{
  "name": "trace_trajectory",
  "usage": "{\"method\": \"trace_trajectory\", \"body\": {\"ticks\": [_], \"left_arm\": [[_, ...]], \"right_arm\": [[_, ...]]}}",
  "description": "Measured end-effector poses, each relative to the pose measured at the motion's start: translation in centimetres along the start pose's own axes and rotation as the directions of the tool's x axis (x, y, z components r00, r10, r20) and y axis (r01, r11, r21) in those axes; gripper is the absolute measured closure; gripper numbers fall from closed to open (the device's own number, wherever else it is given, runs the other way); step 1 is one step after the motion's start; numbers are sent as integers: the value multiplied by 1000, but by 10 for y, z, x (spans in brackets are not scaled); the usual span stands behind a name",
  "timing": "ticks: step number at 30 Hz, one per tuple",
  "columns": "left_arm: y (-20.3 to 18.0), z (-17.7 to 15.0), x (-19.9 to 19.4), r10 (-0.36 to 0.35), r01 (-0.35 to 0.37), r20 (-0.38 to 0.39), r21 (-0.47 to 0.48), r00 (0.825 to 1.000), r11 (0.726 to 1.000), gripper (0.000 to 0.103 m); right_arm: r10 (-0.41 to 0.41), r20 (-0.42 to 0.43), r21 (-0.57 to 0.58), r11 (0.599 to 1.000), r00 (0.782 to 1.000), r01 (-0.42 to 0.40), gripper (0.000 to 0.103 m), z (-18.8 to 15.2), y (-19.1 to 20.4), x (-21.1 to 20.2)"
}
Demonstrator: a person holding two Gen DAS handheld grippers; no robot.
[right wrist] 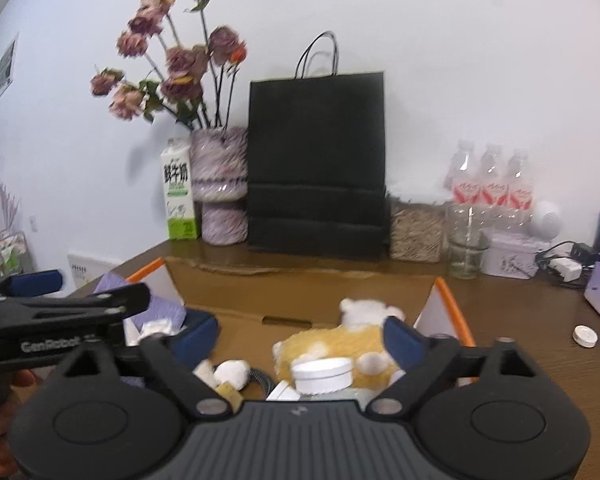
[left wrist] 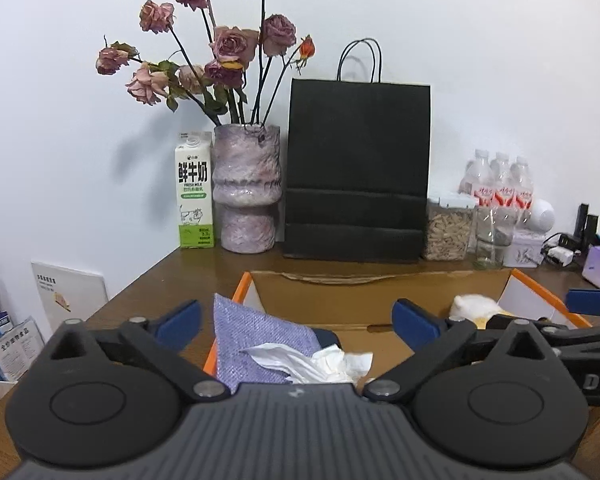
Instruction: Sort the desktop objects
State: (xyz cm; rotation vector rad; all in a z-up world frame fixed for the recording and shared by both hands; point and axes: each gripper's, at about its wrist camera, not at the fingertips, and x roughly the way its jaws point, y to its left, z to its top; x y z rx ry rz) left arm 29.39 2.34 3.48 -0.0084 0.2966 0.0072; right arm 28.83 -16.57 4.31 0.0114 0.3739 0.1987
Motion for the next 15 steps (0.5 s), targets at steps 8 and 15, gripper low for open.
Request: {"method": "trace_trajectory", "body": {"ticks": [8,15], "left_arm": [[-1,0,-3,-6,6,9,6,1000,1000,0],[-3,-2,-3,-6,6,7,10,1000,1000,0]], "right_arm": [[-1,9,-12,1000,1000,1,0,2,4,-4],[-7,9,-13,1000,1000,7,0,0,3,-6]]}}
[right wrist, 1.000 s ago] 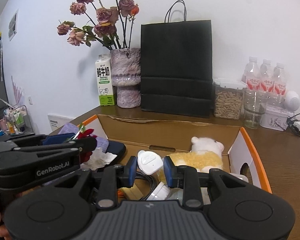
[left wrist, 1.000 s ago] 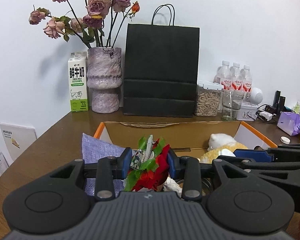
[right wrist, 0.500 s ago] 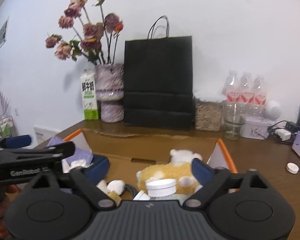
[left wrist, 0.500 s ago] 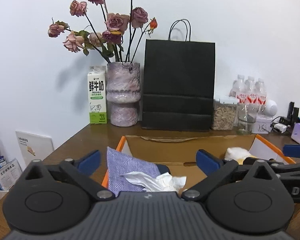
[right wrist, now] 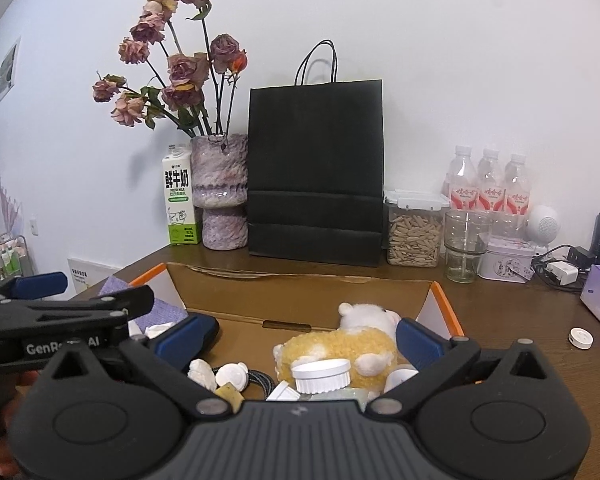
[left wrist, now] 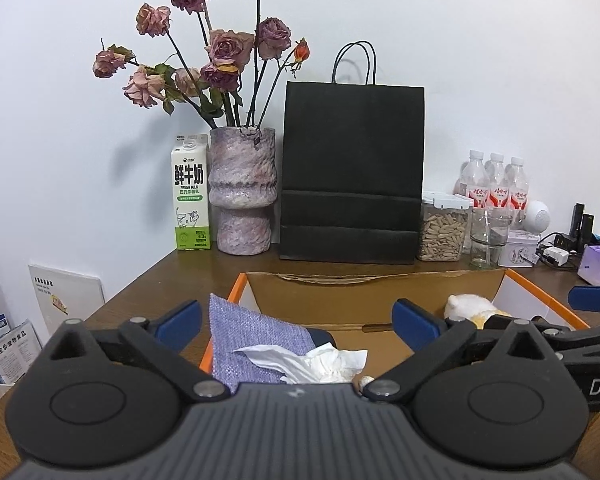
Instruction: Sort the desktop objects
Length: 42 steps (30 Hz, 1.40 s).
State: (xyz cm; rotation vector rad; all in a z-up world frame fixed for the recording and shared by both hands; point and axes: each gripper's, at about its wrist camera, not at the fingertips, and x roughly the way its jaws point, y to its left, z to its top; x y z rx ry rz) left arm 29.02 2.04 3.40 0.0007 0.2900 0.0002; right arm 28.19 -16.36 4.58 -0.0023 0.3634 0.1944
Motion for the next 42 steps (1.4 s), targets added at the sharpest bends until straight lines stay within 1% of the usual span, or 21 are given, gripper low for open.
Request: {"method": "trace_trajectory", "body": {"ticks": [11,17,24,36,42], "left_arm": [[-2,1,-5,-2,2,11,0,1000,1000,0],[-2,5,-16,-5,5,32,4,999,1000,0],[-5,3,-30,-17,17,33,22,999,1000,0],[-5,-8,-59,-39,39,-1,42,999,998,0],[-1,-20,-71,-46,48,-44,56,998,997,0]], "right_arm": [[1,21,-16,1000,1000,-1,0,3,3,-9],[10,26,-10,1000,1000,-10,0,5,3,-21],[9,27,-24,1000,1000,-8,0,2,5,-38],[16,3,-39,999,1000,-16,0,-13,8,-74],[2,-29,-44,999,1000,-3,0,-31,3,-87]]}}
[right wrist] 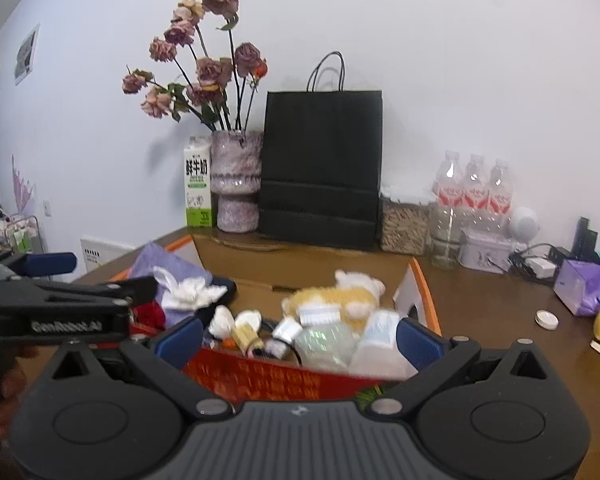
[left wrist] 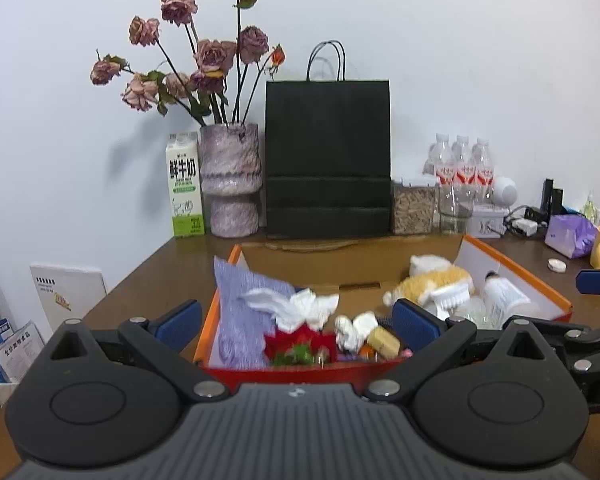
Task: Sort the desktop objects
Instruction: 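Withdraw the left tool and grasp a small white cap on the table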
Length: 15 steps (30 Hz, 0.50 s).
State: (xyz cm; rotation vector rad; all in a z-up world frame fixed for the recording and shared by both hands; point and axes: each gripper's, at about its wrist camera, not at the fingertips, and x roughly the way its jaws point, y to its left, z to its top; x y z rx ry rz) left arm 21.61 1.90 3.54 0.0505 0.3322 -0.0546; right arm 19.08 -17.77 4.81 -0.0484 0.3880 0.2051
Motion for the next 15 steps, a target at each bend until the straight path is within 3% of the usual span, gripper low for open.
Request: {"method": "trace_trajectory", "body": {"ticks": [9,15], "left_arm": [[0,-30,-8,-55,58,-116,27,992,998,0],[-4,-44,5,-54,60,-199,25,979,998,0]], "right_arm": [[-7,-95,-16,1000,995,6,0,-33,-9,-6],[-30,-194,1,1000,981,31,0,-52,-17,8]]}}
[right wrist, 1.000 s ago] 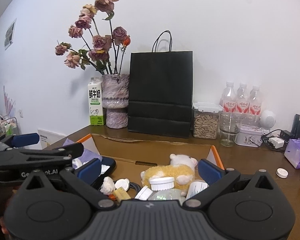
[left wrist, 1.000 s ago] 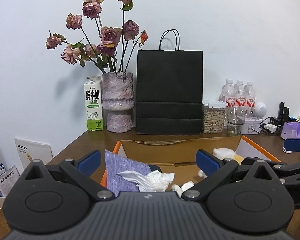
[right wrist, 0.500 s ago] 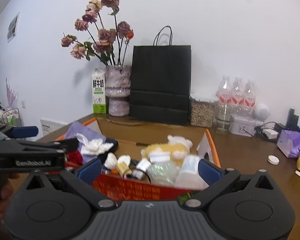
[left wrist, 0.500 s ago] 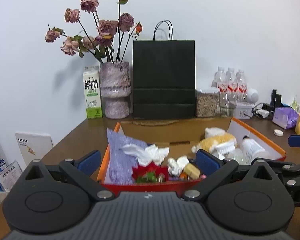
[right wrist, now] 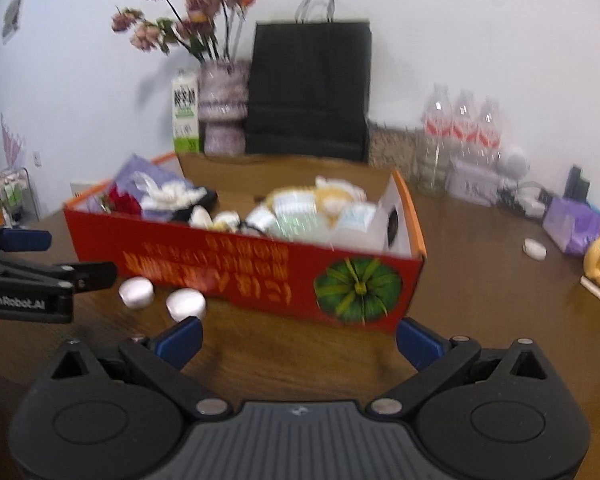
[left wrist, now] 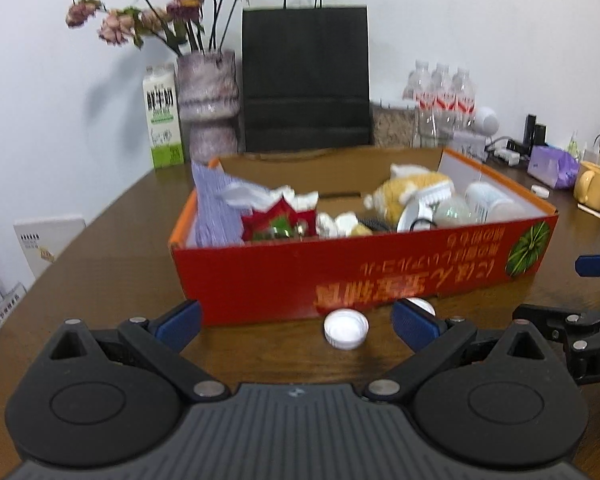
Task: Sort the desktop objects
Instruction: 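Withdraw the left tool and grasp a small white cap on the table, then carry the white cap over the box with the left tool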
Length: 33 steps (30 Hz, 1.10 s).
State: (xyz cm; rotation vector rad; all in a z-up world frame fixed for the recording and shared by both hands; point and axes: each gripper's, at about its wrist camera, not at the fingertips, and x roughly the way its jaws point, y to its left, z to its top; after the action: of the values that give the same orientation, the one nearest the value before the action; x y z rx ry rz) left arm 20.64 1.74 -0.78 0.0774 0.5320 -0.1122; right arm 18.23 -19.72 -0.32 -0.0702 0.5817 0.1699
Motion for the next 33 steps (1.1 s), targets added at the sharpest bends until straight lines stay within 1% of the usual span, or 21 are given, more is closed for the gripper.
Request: {"method": "trace_trajectory", "body": {"ticks": [6,10,12,13,14,15,16,17,18,23,27,29,33], "left_arm": [[-3,-3,22,20,-21,-81,-11,996,1000,0],[-5,-3,31,25,-28,-109,-27,994,999,0],[-6,-3,34,16,-21,-121,-33,992,999,3],[-7,-3,36,14,-18,-124,-35,992,999,9],[-8,-3,37,11,-16,-130,-37,991,999,20],[-8,-3,39,6,-11,-133,-40,991,999,23],[-10,-2,39,0,-5,-127,-41,992,999,34],[-12,-2,37,-11,7,-115,-34,993,999,63],[-14,-1,35,-35,32,-106,-30,994,999,75],[-18,-3,31,-57,54,-102,-29,993,998,74],[-14,-1,25,-55,51,-85,-47,995,998,74],[-10,0,22,-49,46,-71,-53,996,998,74],[3,-1,16,-38,33,-56,-78,998,996,74]], "right_arm": [[-19,-58,30,999,998,21,0,-6,-7,16],[-26,-89,34,999,996,29,0,-8,-9,23],[-18,-108,46,999,994,24,0,-8,-11,26],[-12,-111,55,998,994,18,0,-8,-13,27],[-10,-112,59,998,994,17,0,-8,-13,27],[-11,-112,58,998,994,18,0,-8,-13,27],[-11,-112,56,998,994,18,0,-9,-12,27],[-10,-112,56,998,994,17,0,-9,-12,27],[-10,-112,56,998,994,16,0,-9,-12,27],[-10,-112,56,998,994,16,0,-9,-12,28],[-7,-109,53,999,994,13,0,-9,-9,27],[14,-92,48,999,996,-9,0,-7,-6,26],[72,-76,20,997,994,-71,1,5,20,29]]}}
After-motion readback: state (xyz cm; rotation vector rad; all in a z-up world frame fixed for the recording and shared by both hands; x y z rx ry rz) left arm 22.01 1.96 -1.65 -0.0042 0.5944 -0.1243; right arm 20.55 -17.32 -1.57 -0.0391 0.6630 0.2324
